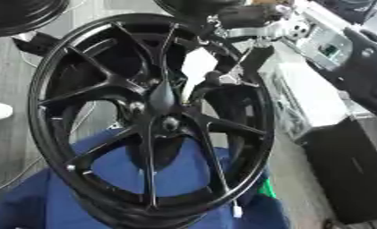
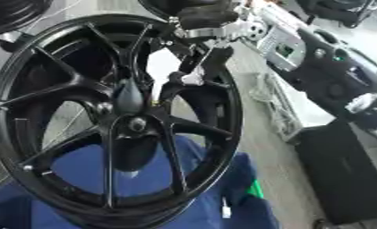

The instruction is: Pull the pin out of the wheel hub.

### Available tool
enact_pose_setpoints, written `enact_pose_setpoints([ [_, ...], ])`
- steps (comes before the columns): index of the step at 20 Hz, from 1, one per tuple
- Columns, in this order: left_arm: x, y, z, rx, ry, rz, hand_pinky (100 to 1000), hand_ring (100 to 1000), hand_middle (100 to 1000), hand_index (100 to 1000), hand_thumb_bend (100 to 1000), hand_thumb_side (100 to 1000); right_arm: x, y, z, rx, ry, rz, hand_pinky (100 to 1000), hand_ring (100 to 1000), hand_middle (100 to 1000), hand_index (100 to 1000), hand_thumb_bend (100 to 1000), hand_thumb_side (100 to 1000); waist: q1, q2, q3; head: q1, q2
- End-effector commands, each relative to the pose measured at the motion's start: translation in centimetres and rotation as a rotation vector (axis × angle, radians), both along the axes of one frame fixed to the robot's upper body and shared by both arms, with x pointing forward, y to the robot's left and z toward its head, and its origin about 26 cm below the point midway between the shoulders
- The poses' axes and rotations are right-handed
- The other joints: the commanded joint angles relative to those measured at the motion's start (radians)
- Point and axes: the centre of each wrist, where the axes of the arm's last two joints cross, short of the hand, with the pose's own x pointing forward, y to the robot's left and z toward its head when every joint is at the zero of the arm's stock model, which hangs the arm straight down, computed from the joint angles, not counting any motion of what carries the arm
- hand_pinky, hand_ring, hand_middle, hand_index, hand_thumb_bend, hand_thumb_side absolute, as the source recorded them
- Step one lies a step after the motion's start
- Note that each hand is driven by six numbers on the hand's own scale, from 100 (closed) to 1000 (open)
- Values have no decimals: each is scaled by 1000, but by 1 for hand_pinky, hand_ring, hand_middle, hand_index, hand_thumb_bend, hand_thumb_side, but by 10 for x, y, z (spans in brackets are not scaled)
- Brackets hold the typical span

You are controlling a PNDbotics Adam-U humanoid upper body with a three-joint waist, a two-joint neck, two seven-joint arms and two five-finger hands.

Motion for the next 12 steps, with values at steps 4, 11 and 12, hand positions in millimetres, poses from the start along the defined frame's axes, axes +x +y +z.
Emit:
enact_pose_setpoints([
  [4,0,3,10,38,-24,-10,714,808,746,767,100,821,-5,-10,19,-22,-14,-30,739,548,218,318,100,415,3,-11,5,-12,-13],
  [11,0,3,9,39,-23,-6,715,809,746,767,100,823,-7,-14,24,12,-27,-48,735,528,197,298,100,399,0,-8,6,-19,-9],
  [12,0,3,9,40,-23,-6,715,809,746,767,100,823,-7,-14,25,21,-30,-50,734,524,193,294,100,394,0,-8,6,-20,-9],
])
